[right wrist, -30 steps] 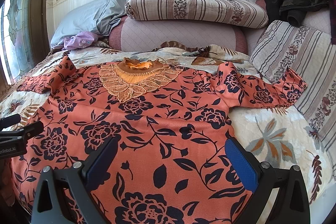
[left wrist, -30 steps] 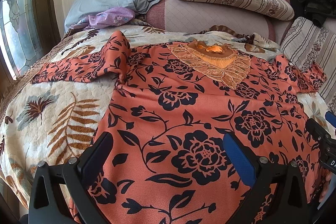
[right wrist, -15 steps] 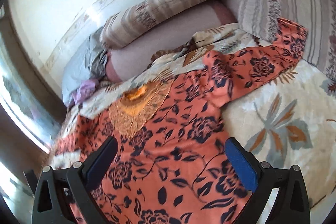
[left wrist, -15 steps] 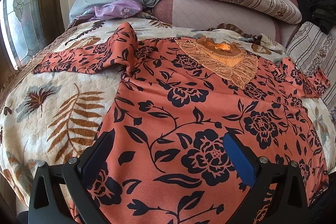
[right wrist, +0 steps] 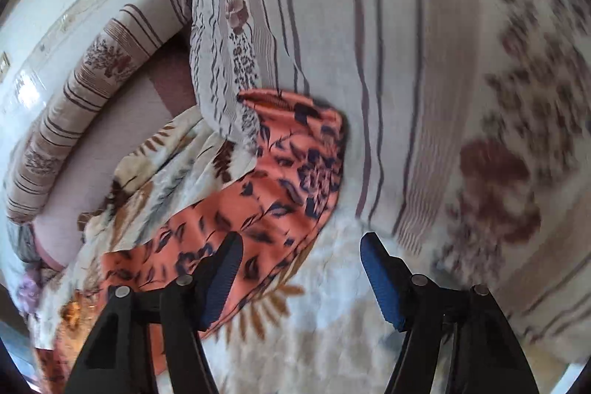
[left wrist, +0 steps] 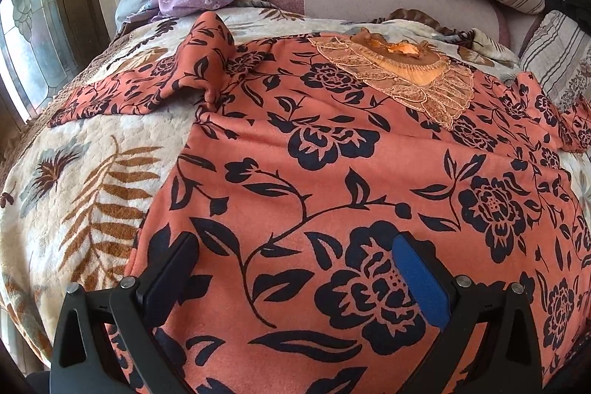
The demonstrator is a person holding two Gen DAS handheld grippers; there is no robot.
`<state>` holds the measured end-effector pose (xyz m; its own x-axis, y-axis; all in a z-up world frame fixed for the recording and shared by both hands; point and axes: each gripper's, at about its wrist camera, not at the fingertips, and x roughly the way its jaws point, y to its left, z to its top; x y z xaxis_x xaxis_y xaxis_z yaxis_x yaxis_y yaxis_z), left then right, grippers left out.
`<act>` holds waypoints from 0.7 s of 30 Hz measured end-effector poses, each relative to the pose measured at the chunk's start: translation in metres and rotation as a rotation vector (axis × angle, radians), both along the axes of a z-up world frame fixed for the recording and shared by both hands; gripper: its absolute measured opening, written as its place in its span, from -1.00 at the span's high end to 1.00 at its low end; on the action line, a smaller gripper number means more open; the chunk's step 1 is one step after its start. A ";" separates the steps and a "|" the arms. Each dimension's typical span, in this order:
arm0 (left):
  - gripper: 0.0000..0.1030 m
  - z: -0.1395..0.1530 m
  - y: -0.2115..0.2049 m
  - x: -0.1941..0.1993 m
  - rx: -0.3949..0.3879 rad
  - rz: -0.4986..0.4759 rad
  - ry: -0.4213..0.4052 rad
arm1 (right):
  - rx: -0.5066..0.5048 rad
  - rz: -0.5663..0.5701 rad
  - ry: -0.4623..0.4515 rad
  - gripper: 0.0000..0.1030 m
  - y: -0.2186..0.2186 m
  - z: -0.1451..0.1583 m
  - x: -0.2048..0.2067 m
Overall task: Fold small clothes
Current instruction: 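Grasp the sleeve cuff with the right tool and lift it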
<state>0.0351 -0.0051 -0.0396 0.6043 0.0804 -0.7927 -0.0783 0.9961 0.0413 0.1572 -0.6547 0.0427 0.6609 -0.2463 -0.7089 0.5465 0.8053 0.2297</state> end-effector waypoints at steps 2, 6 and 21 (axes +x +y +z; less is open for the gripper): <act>-1.00 -0.002 -0.002 0.003 -0.009 -0.006 0.005 | -0.146 0.021 0.050 -0.33 0.002 0.007 0.024; -1.00 -0.004 -0.004 0.008 -0.025 -0.021 0.005 | -0.400 0.025 0.198 -0.34 0.005 -0.003 0.066; -1.00 0.020 0.014 0.007 -0.170 -0.010 -0.056 | -0.290 0.173 0.117 0.83 0.056 0.092 0.079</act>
<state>0.0423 0.0091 -0.0198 0.6480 -0.0585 -0.7594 -0.0654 0.9891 -0.1320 0.2365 -0.5990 0.1348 0.6289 -0.3394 -0.6995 0.4052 0.9109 -0.0777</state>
